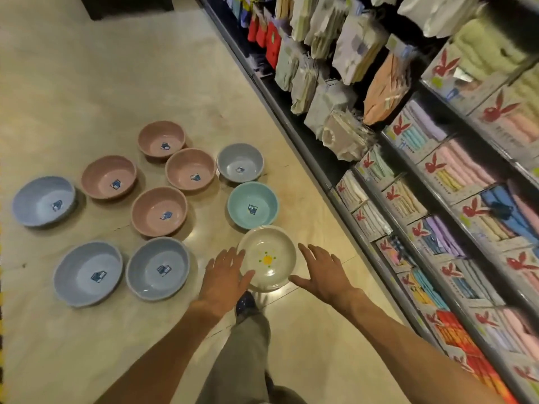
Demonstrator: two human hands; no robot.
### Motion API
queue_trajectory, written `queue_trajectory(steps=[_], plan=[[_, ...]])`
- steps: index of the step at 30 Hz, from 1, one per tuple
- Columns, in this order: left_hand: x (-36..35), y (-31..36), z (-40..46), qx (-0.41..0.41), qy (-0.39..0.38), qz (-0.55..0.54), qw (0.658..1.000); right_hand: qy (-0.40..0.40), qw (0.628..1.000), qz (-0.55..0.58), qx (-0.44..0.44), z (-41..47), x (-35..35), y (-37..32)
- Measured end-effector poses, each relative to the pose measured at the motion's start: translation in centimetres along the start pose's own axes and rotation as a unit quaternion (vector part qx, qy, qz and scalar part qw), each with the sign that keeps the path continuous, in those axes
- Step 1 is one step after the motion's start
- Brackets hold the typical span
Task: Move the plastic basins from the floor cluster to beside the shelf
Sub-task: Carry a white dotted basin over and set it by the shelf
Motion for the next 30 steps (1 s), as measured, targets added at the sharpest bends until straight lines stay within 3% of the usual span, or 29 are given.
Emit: queue_trajectory(steps=[11,20,30], plan=[[-5.9,-5.1,15.9,0.030,-0.037,0.005,0.999,-0.070,0.994,0.078,-0.043,16.4,-7.4,3.9],[-19.3,-14.5,28.1,0.118,-0.017,-0.092,0.989,-0.148,0.967,0.171,-0.117,30.9,-23.8,8.0],[-37.5,-25.1,37.9,0.227,-0.057,-0.167,0.958,-0.180,0.944,0.228,-0.155,43.8,-43.3,12.5]])
Point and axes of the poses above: each hand's wrist, its own z-axis towards the middle knuckle, its own x-axis out of the back of the hand, y = z × x, the point moved 7 cm from there along z, towards the middle knuckle, and after that the axes turned 12 degrees about -z, right-handed, at the moved point
